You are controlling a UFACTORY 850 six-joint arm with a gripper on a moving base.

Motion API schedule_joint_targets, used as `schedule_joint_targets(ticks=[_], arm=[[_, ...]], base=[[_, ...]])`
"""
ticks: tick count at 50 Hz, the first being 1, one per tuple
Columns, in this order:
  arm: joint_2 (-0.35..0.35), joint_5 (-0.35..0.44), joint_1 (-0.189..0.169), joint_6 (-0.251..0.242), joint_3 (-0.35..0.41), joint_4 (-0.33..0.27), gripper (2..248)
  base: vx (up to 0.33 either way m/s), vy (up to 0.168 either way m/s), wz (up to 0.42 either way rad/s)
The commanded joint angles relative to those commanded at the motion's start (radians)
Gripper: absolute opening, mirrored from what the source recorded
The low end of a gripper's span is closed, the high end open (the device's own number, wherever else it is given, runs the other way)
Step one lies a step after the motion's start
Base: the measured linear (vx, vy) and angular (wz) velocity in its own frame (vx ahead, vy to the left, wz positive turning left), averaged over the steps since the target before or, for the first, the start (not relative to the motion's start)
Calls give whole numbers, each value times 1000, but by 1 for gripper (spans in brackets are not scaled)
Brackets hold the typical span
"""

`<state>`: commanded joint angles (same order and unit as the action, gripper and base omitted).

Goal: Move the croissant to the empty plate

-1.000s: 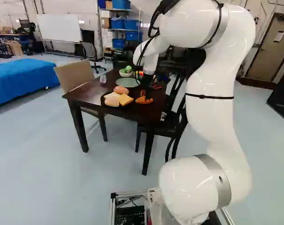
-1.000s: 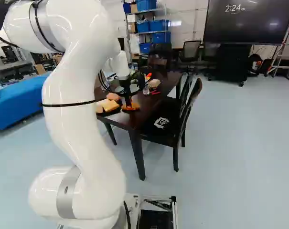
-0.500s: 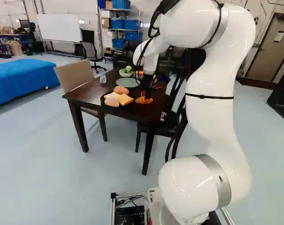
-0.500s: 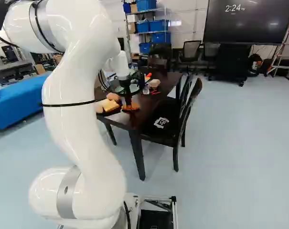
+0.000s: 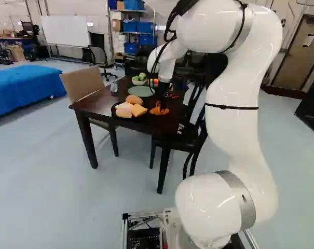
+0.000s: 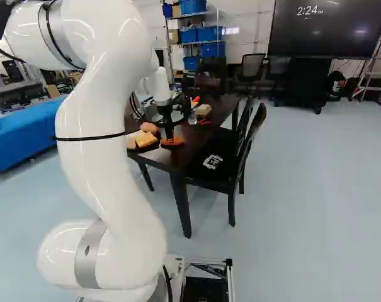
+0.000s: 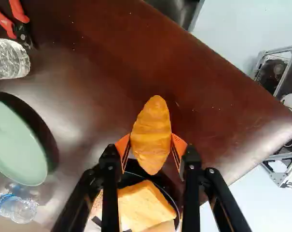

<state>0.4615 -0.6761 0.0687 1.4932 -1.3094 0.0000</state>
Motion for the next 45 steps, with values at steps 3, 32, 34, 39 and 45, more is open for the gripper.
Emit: schedule_joint_targets(ticks=[3, 32, 34, 39, 45], arm=[[0, 0, 0, 0, 0, 0, 136], [-66, 0, 0, 0, 16, 0, 136], [-71, 0, 0, 0, 17, 0, 136], [-74, 0, 0, 0, 18, 0, 136], [-74, 0, 0, 0, 18, 0, 136]], base=[[0, 0, 0], [0, 0, 0], [0, 0, 0], [0, 0, 0], [0, 0, 0]])
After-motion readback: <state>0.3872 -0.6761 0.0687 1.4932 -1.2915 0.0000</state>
